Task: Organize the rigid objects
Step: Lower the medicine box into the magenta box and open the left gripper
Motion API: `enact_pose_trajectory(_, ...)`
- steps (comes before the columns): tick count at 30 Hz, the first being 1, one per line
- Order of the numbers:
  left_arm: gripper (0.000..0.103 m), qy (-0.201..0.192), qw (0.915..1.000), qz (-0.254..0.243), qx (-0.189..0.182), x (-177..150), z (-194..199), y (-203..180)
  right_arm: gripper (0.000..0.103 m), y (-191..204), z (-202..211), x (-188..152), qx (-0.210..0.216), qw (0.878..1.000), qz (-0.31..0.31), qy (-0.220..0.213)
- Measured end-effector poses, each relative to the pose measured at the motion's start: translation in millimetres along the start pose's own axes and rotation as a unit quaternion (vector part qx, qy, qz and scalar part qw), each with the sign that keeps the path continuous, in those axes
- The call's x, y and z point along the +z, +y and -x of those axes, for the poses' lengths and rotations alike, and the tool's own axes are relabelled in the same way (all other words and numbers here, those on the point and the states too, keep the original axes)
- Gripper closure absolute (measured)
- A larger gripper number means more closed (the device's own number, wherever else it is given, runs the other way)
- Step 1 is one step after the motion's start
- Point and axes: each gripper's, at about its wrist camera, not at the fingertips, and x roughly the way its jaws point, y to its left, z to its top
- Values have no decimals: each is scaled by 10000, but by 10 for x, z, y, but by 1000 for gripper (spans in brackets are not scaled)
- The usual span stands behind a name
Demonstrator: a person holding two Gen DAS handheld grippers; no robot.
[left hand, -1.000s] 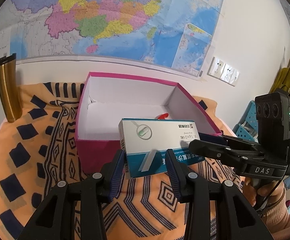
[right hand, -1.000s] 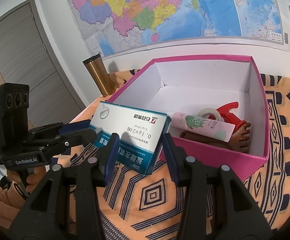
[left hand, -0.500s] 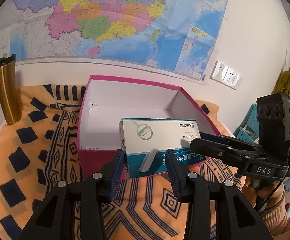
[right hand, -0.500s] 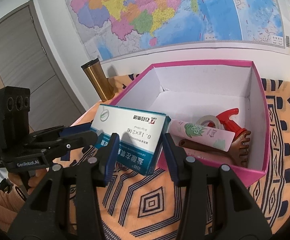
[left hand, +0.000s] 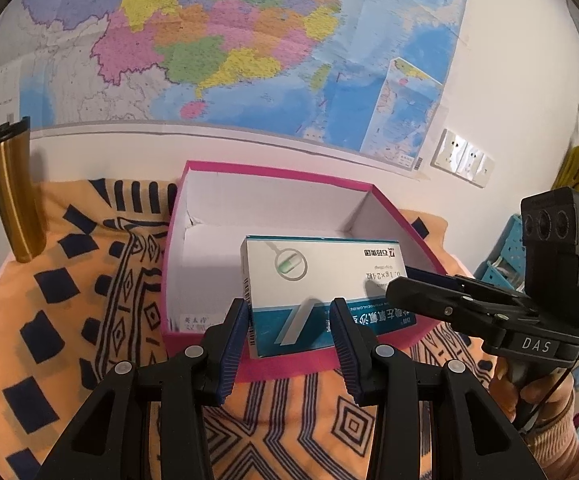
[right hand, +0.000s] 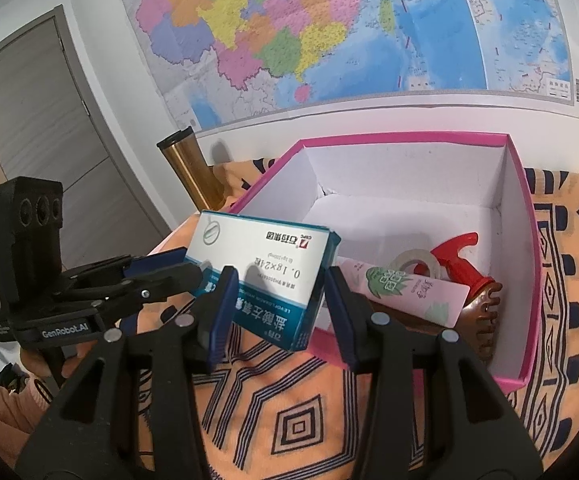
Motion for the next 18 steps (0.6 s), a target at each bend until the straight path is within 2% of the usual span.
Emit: enact_pose_trajectory(18,62,94,9996,173,189,124,-223,142,55,-131,-237,130,-38,9998,-209,63)
